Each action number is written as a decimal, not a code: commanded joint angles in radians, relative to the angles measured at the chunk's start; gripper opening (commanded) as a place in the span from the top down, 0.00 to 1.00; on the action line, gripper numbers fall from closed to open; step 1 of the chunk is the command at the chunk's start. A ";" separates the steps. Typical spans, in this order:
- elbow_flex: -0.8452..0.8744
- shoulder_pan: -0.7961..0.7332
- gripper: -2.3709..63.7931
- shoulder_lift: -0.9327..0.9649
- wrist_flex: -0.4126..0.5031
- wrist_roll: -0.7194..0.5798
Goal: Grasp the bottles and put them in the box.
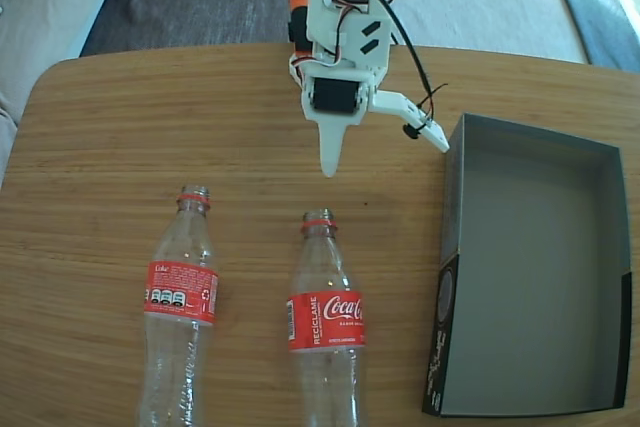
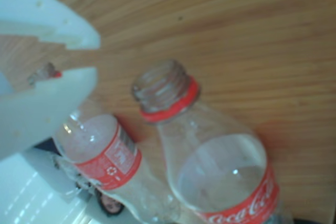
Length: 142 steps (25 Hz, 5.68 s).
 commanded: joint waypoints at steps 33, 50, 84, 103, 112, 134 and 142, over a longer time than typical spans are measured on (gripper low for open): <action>-0.008 -0.005 0.97 0.009 -0.011 -0.006; -0.287 0.003 0.96 -0.264 -0.002 -0.357; -0.839 -0.029 0.29 -0.920 0.152 -1.661; -0.834 0.086 0.29 -1.184 -0.103 -1.852; -0.834 0.110 0.29 -1.275 -0.118 -1.865; -0.650 0.107 0.29 -1.319 -0.296 -1.853; -0.617 0.107 0.29 -1.322 -0.377 -1.853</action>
